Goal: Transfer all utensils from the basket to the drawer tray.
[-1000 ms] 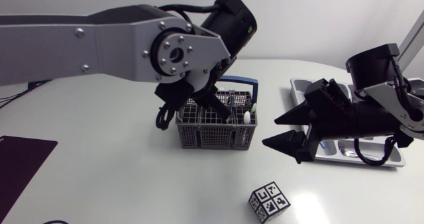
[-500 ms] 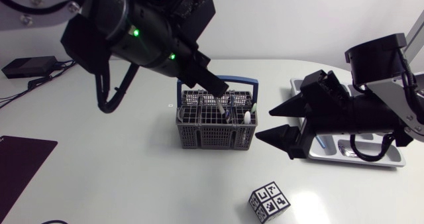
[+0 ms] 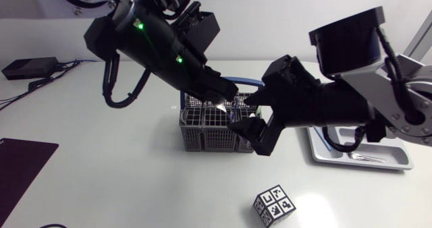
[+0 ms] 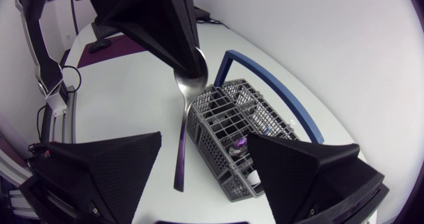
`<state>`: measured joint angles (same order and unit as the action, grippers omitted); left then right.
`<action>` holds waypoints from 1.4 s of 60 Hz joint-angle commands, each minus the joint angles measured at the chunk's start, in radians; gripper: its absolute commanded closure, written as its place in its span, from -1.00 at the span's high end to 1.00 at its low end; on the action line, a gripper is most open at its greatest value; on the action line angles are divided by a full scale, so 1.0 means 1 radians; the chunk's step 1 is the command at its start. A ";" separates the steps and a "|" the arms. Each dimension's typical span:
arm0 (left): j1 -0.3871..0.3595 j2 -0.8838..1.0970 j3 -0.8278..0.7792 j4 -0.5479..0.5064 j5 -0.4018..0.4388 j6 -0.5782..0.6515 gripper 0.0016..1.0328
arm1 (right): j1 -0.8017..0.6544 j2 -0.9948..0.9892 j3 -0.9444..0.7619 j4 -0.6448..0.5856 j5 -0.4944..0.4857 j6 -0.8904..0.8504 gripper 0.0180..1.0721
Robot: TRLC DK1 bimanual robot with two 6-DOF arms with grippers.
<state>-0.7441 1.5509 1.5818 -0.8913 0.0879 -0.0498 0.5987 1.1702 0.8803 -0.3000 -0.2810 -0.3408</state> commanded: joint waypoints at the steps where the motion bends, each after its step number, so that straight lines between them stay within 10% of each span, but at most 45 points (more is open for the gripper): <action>1: 0.011 0.018 0.038 -0.017 0.029 -0.024 -0.93 | 0.026 0.034 0.025 0.019 0.023 0.025 0.61; 31: 0.018 0.021 0.038 -0.024 0.055 -0.025 -0.93 | 0.046 0.057 0.031 0.030 0.046 0.056 -0.90; 40: 0.022 0.020 0.040 -0.024 0.055 -0.025 -0.90 | 0.056 0.055 0.020 0.016 0.048 0.062 -0.89; 59: 0.066 0.015 0.098 -0.018 0.056 -0.045 0.39 | 0.052 0.037 -0.014 -0.002 0.016 0.054 -0.90; 84: 0.207 -0.057 0.006 0.071 0.053 0.007 0.44 | -0.226 -0.061 -0.092 -0.171 -0.199 -0.133 -0.90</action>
<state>-0.5579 1.5196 1.6379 -0.8257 0.1345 -0.0719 0.4252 1.1275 0.8307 -0.4358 -0.4538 -0.4046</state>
